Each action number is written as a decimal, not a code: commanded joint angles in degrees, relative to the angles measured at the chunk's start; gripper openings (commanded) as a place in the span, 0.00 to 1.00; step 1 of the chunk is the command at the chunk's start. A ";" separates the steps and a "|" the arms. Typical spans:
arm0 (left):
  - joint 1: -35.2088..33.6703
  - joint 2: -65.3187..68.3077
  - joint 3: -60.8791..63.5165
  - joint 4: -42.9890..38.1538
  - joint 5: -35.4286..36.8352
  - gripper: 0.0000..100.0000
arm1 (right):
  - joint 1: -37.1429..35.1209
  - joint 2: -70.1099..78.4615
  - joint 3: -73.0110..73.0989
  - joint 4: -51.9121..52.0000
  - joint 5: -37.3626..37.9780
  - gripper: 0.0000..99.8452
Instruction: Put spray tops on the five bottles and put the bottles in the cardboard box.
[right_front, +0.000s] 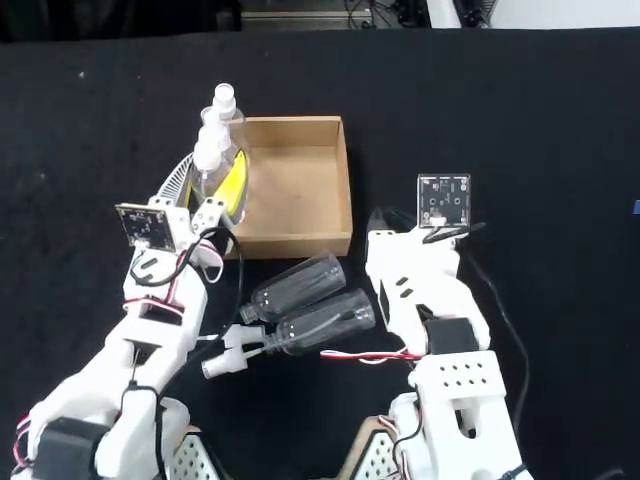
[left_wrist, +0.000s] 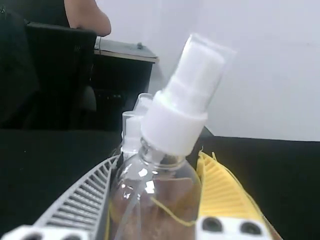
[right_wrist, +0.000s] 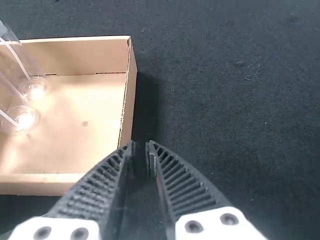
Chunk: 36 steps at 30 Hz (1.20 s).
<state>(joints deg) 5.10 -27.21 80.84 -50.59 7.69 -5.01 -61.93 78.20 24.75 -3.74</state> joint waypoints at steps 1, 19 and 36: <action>0.92 1.14 -5.49 -1.76 0.35 0.03 | 1.05 -1.98 -0.40 -1.49 0.00 0.02; 0.75 7.47 -6.29 -1.76 0.88 0.03 | 1.05 -1.98 -0.40 -1.49 0.00 0.02; -0.40 7.82 -4.09 -1.76 0.97 0.03 | 1.05 -1.98 -0.48 -1.49 0.00 0.02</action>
<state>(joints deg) 5.27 -19.47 76.97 -50.59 8.31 -5.01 -61.93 78.20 24.75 -3.74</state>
